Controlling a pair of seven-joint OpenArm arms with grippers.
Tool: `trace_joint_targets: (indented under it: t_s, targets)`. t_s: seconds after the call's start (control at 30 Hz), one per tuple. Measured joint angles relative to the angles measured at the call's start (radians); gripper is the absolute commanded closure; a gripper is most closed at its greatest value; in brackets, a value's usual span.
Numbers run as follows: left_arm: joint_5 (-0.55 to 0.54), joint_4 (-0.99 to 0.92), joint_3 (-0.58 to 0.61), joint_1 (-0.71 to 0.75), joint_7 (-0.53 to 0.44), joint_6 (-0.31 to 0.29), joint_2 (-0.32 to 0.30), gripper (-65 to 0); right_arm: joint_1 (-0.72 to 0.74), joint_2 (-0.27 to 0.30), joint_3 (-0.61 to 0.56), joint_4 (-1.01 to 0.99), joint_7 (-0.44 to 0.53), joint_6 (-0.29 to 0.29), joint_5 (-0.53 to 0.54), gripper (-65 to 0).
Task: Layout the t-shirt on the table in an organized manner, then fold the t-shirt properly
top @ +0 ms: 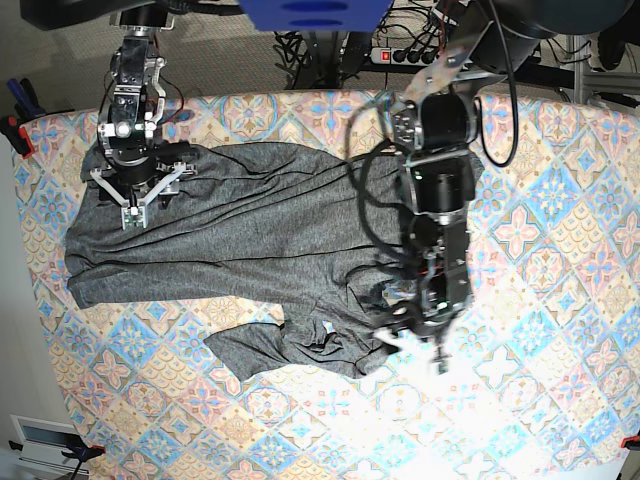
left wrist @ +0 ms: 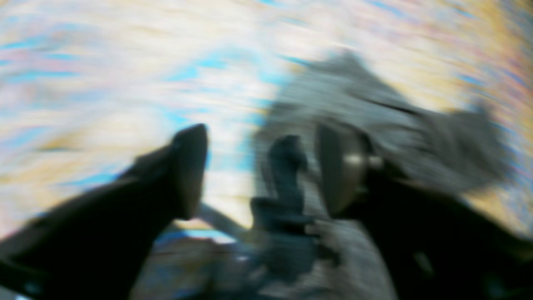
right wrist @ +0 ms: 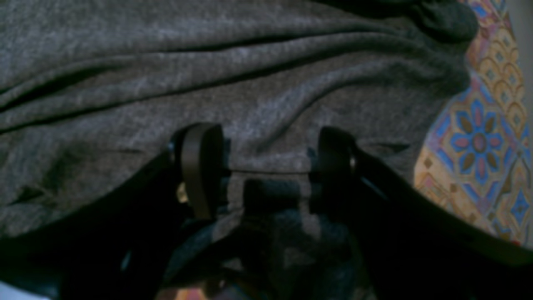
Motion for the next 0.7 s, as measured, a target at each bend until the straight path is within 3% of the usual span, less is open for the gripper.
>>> trace_joint_targets:
  t_s: [0.13,0.27,0.53,0.7]
  targets:
    - [-0.044,-0.027,0.054,-0.011,0.044,-0.072,-0.037,-51.2,0.001,0.000,0.000,0.000,0.000,0.000,0.000,-34.7]
    - [-0.098,-0.132,0.040,-0.033,0.053,-0.074,-0.066,-51.2,0.001,0.000,0.000,0.000,0.000,0.001,0.001,-34.7]
    - [-0.129,-0.158,0.042,-0.034,0.047,-0.074,-0.080,-51.2,-0.001,0.000,0.000,-0.017,0.002,0.001,0.001,-34.7]
    - [-0.142,-0.406,0.041,-0.116,-0.119,-0.090,-0.077,-51.2,-0.004,0.000,0.000,-0.021,-0.003,0.001,0.001,-34.7]
